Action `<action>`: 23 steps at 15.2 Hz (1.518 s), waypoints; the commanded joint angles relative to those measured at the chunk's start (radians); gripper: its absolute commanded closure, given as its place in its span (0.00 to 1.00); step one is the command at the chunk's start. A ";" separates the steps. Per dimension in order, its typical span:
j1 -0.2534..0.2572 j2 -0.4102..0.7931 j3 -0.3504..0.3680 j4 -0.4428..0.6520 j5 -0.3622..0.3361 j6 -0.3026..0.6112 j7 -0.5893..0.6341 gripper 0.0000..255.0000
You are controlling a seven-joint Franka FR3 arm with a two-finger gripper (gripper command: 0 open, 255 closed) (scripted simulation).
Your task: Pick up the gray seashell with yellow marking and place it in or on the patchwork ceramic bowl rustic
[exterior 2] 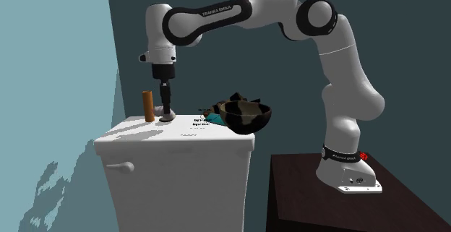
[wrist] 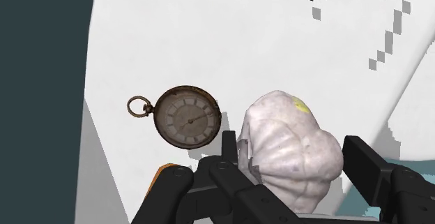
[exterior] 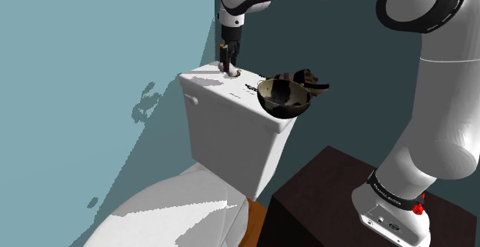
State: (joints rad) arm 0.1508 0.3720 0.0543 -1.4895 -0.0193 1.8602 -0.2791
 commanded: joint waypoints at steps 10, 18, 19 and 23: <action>0.002 0.003 0.001 0.157 0.000 -0.154 0.000 1.00; 0.005 0.028 0.001 0.302 -0.001 -0.275 0.000 1.00; 0.005 0.033 0.001 0.324 -0.001 -0.291 0.000 1.00; 0.007 0.059 0.001 0.419 -0.003 -0.361 0.000 1.00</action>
State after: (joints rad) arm 0.1573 0.4213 0.0554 -1.0997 -0.0216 1.5200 -0.2795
